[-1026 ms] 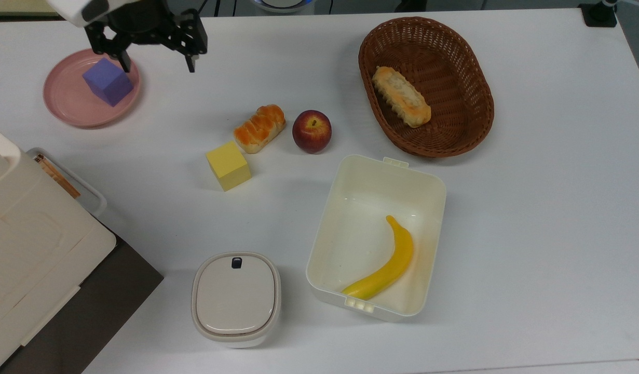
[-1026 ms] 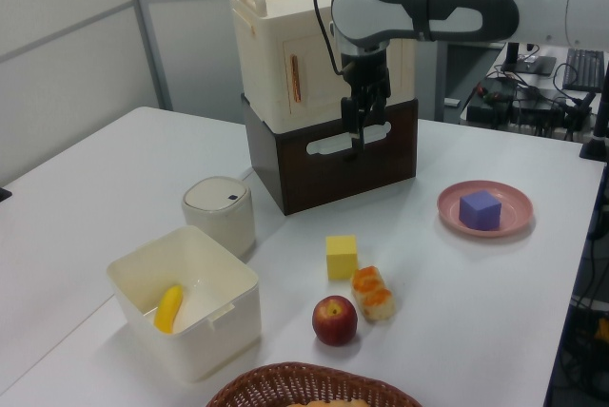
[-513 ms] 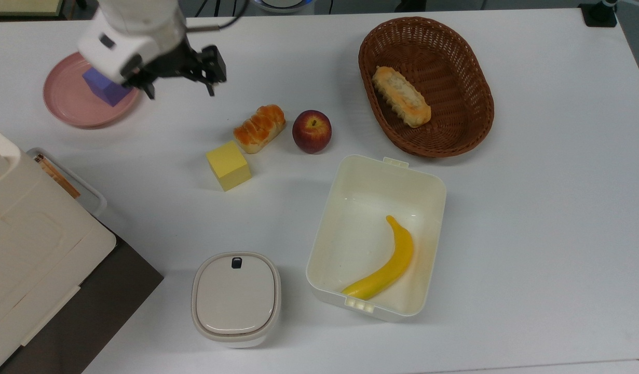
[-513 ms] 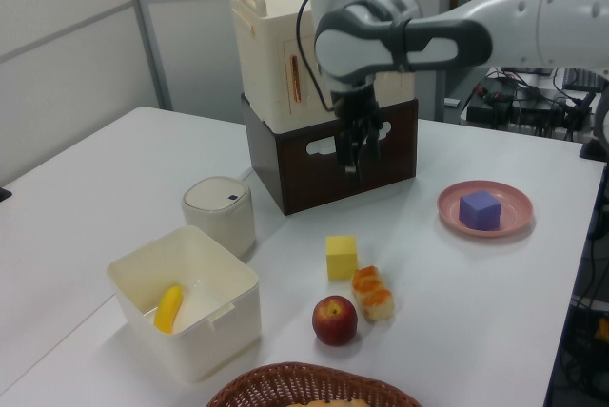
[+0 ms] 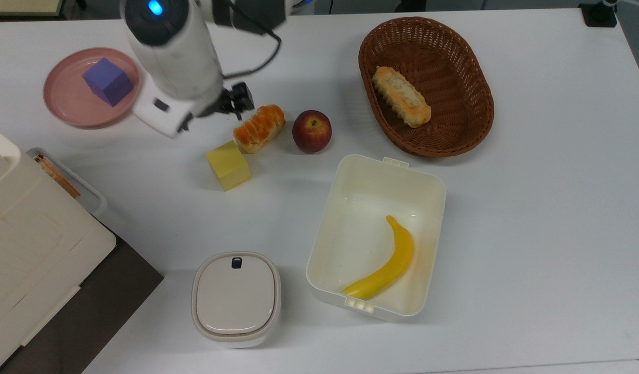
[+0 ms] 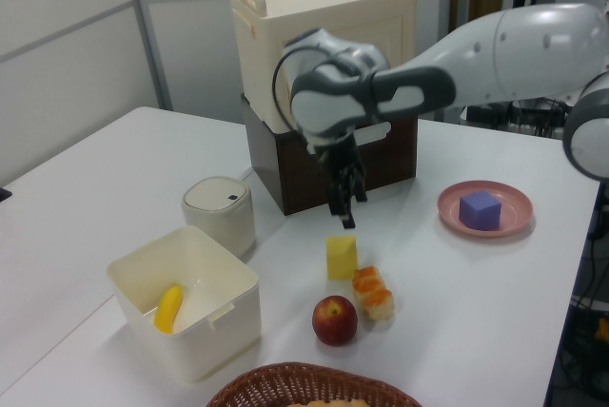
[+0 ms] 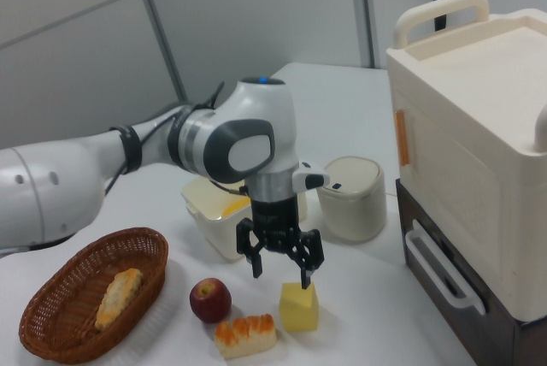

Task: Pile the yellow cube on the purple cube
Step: 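Move the open gripper from the pink plate down to the yellow cube, then close the gripper on the yellow cube and lift it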

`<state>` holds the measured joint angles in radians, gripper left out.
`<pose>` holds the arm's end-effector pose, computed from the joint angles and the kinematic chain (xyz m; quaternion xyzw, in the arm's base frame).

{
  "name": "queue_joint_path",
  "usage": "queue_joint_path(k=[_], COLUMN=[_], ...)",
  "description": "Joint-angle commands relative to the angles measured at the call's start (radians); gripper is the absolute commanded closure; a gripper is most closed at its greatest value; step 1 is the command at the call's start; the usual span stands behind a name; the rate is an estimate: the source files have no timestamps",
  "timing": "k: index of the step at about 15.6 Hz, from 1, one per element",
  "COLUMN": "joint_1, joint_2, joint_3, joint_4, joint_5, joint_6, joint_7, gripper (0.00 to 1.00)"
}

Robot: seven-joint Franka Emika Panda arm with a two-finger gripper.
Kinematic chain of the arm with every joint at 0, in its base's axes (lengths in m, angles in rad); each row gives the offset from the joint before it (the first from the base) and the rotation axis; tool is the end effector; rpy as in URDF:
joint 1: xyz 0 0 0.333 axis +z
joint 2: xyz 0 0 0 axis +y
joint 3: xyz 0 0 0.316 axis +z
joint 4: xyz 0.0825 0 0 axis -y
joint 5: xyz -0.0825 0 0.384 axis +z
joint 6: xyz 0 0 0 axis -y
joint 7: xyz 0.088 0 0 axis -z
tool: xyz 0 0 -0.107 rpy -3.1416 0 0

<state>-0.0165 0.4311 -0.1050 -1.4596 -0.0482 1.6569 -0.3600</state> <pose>0.6539 -0.0745 0.4203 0.9843 0.1250 -0.1230 0.0171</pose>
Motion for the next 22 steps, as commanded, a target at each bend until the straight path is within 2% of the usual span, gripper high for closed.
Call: queue_joint_path(k=[1, 5, 13, 15, 16, 18, 22], joint_1=[0.036, 0.039, 0.064, 0.07, 0.072, 0.075, 0.073], joint_2=[0.044, 0.08, 0.112, 0.113, 0.113, 0.115, 0.107], joint_3=[-0.009, -0.009, -0.007, -0.007, -0.007, -0.007, -0.007], joint_4=[-0.016, -0.022, -0.024, -0.024, -0.025, -0.025, -0.019], joint_5=[-0.053, -0.097, -0.094, -0.088, -0.087, -0.088, -0.088], joint_6=[0.064, 0.121, 0.161, 0.181, 0.208, 0.245, 0.238], joint_7=[-0.022, -0.02, -0.007, -0.002, 0.028, 0.088, 0.082], gripper=[0.0, 0.0, 0.0, 0.16, 0.35, 0.53, 0.91])
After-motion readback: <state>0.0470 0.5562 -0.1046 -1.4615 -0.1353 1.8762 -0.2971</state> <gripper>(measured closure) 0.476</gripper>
